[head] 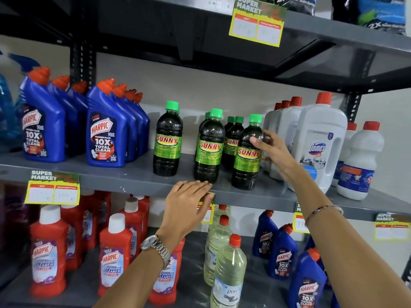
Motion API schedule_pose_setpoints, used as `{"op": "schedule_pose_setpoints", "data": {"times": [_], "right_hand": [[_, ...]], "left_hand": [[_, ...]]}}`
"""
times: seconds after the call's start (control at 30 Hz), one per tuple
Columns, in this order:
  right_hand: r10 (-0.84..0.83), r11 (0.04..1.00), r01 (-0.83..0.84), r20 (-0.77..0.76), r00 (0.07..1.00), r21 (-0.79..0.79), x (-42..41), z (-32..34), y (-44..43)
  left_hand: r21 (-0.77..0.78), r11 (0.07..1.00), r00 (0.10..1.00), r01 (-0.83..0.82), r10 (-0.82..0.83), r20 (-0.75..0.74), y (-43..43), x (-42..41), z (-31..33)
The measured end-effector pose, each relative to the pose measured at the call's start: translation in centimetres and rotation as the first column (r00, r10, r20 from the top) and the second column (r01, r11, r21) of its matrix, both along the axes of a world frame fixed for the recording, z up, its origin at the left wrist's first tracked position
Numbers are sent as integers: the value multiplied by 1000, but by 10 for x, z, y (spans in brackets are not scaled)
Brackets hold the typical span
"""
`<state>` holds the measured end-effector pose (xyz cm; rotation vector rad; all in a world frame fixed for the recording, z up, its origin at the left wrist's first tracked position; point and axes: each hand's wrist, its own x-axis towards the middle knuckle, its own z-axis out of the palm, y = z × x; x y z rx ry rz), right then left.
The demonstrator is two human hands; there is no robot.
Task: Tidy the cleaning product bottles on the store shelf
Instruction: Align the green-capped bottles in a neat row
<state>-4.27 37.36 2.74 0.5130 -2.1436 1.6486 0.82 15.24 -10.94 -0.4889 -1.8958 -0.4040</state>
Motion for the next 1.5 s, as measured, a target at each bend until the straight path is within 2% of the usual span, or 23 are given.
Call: {"op": "schedule_pose_setpoints", "data": {"times": [0.1, 0.17, 0.2, 0.27, 0.33, 0.4, 0.47, 0.53, 0.6, 0.77, 0.87, 0.97, 1.5], "right_hand": [[-9, 998, 6, 43, 999, 66, 0, -17, 0], [-12, 985, -7, 110, 994, 174, 1, -32, 2], [6, 975, -34, 129, 992, 219, 1, -39, 1], [13, 959, -51, 136, 991, 280, -3, -51, -1], [-52, 952, 13, 118, 992, 307, -9, -58, -3], [-85, 949, 50, 101, 991, 313, -11, -60, -4], [-92, 949, 51, 120, 989, 310, -13, -60, -2], [-78, 952, 32, 143, 987, 303, -15, -60, 2], [-50, 958, 5, 149, 988, 287, -20, -59, 4], [-32, 964, -15, 171, 985, 265, -31, -54, 7], [-27, 967, -26, 201, 979, 253, -38, -55, 9], [-55, 967, 6, 185, 981, 256, -41, -58, 9], [2, 970, -33, 132, 991, 240, -39, -59, 8]], "left_hand": [[183, 981, 996, 70, -78, 36, -1, 7, 13], [352, 935, 993, 53, -85, 77, -3, 7, 27], [396, 918, 986, 29, -92, 142, -4, 3, 34], [365, 930, 909, -36, -122, 399, -6, -7, 47], [238, 968, 766, -78, -94, 636, -7, -20, 58], [215, 975, 703, -55, -115, 702, -10, -33, 67], [298, 955, 657, -4, -222, 720, -13, -45, 74], [390, 919, 572, 55, -349, 742, -18, -53, 77], [436, 895, 534, 92, -414, 737, -20, -60, 78], [481, 875, 526, 58, -437, 730, -14, -78, 77], [500, 865, 551, 46, -440, 709, -10, -84, 74], [512, 857, 575, 64, -451, 682, -9, -85, 70], [539, 838, 567, 86, -486, 665, -13, -80, 70]]}}
